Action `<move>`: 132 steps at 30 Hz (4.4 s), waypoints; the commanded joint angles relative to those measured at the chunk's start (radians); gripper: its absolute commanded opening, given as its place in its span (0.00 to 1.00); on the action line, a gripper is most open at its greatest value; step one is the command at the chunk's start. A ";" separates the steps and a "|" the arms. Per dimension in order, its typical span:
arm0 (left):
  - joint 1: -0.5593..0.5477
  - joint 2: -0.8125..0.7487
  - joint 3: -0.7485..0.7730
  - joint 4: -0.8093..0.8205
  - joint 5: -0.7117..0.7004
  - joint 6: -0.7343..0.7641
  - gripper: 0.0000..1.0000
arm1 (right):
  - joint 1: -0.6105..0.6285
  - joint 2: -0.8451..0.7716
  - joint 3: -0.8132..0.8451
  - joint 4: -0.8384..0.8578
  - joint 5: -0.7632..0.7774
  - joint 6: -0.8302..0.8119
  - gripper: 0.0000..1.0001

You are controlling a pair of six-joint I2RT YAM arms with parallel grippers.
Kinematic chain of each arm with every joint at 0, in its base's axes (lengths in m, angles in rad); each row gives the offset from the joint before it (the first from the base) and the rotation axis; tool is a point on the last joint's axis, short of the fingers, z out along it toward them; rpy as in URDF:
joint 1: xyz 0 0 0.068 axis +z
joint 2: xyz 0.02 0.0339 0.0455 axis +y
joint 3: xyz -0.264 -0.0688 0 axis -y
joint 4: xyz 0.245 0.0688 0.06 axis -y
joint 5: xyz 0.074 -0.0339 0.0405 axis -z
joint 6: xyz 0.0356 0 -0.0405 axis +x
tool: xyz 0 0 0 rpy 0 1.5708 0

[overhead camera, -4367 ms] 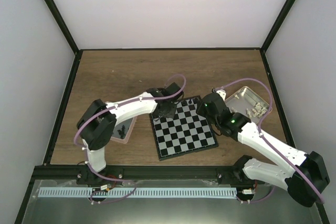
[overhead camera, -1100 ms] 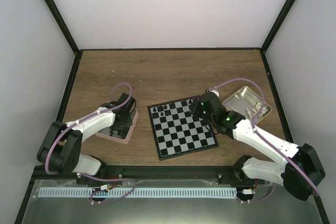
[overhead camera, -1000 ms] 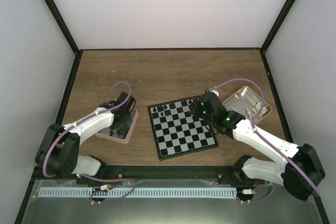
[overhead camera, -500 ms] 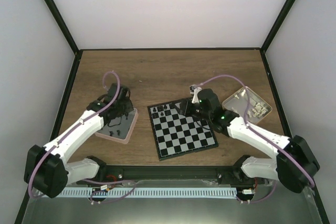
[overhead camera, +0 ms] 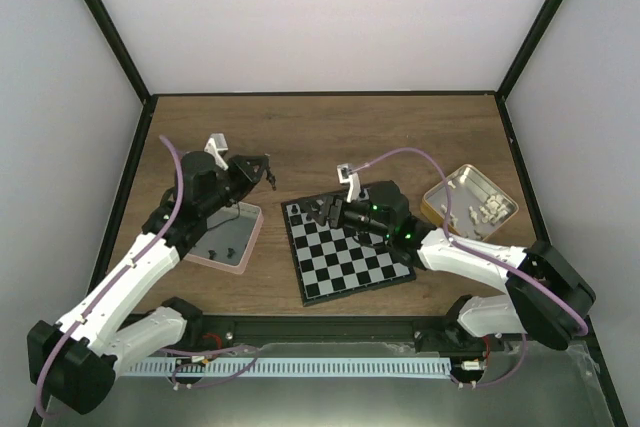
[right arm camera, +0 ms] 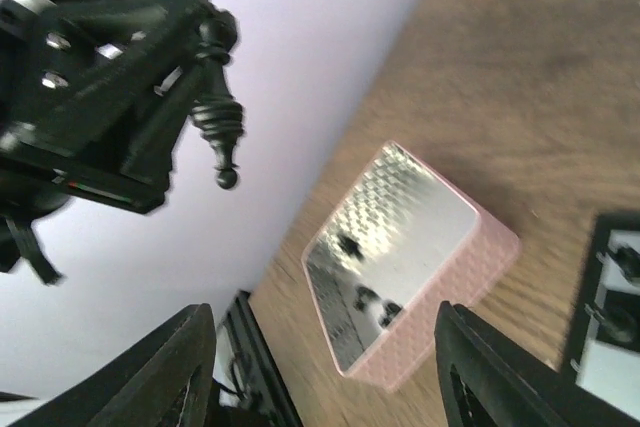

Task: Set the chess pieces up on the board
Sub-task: Pick up the chess piece from the storage box, then place the chess piece on the chessboard, then pick up the chess piece from the chessboard.

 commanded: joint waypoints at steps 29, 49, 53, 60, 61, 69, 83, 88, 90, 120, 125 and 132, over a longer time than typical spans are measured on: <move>0.003 0.036 -0.105 0.425 0.101 -0.482 0.08 | 0.022 0.181 0.161 0.408 0.031 0.244 0.28; 0.003 0.023 -0.119 0.408 0.082 -0.471 0.08 | 0.021 0.172 0.169 0.379 0.031 0.253 0.02; 0.004 0.003 -0.109 0.349 0.034 -0.402 0.08 | 0.019 0.127 0.147 0.283 0.023 0.233 0.01; 0.007 -0.064 -0.070 0.191 -0.104 -0.060 0.08 | -0.036 -0.034 0.121 -0.218 -0.016 0.117 0.01; 0.008 -0.065 -0.059 0.161 -0.119 0.001 0.08 | -0.049 -0.059 0.120 -0.301 -0.020 0.095 0.01; 0.008 -0.062 0.013 0.099 -0.079 0.377 0.07 | -0.147 -0.144 0.184 -0.884 -0.042 -0.058 0.01; 0.009 -0.071 0.000 0.163 0.003 0.526 0.06 | -0.183 0.239 0.454 -1.432 -0.068 -0.241 0.01; 0.008 -0.087 -0.027 0.185 0.029 0.525 0.06 | -0.183 0.329 0.487 -1.497 -0.050 -0.248 0.01; 0.007 -0.089 -0.030 0.196 0.056 0.534 0.07 | -0.183 0.353 0.508 -1.508 -0.031 -0.249 0.01; 0.008 -0.064 -0.024 0.199 0.118 0.546 0.07 | -0.110 0.358 0.481 -1.390 0.132 -0.261 0.27; 0.007 -0.062 -0.026 0.200 0.120 0.546 0.08 | -0.102 0.374 0.472 -1.375 0.132 -0.258 0.16; 0.008 -0.062 -0.030 0.200 0.114 0.543 0.08 | -0.101 0.383 0.488 -1.379 0.138 -0.261 0.05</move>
